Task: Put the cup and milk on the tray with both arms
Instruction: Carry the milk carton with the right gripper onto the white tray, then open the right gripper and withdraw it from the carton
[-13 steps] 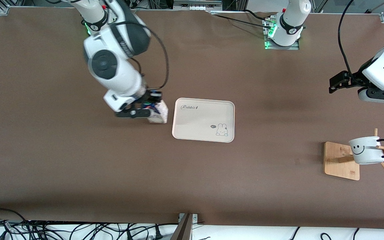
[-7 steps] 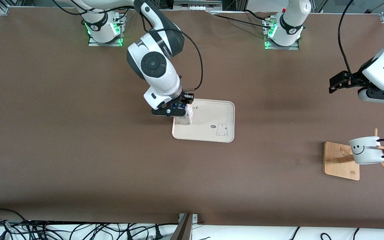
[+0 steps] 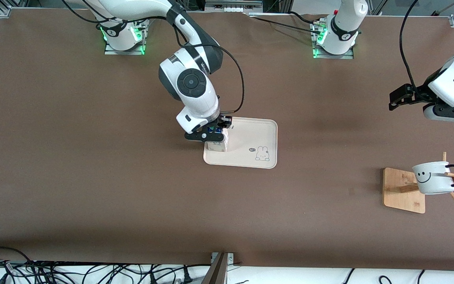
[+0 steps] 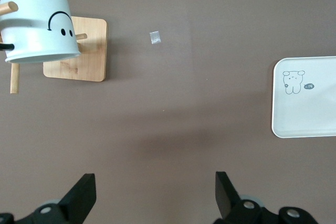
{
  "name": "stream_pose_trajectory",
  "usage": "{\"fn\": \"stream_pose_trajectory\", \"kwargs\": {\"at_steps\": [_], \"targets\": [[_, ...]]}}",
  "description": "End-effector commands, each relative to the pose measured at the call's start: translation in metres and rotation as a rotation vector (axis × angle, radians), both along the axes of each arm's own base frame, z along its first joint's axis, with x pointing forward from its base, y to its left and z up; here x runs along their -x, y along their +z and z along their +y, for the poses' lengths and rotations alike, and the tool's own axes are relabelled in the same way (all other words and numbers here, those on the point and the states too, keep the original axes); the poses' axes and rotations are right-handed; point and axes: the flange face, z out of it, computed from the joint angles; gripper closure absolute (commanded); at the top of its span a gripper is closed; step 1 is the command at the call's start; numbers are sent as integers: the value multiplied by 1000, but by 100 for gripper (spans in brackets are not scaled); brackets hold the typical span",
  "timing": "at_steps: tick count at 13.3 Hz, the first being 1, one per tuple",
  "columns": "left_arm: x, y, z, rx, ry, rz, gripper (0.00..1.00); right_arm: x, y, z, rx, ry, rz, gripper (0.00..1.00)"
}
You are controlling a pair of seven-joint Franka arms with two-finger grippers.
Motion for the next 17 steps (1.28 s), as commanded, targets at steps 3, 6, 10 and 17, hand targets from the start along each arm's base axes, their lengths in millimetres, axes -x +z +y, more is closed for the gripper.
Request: {"fn": "stream_pose_trajectory", "kwargs": {"at_steps": [3, 6, 10, 17], "targets": [[-4, 11, -4, 14, -11, -6, 0, -3, -5, 7, 17, -30, -21, 0], [-15, 22, -9, 18, -19, 33, 0, -7, 4, 3, 8, -51, -28, 0], [-22, 26, -11, 20, -19, 42, 0, -14, 68, -16, -22, -102, -71, 0], [-41, 9, -16, 48, 1, 58, 0, -25, 196, -128, -4, -69, -57, 0]]}}
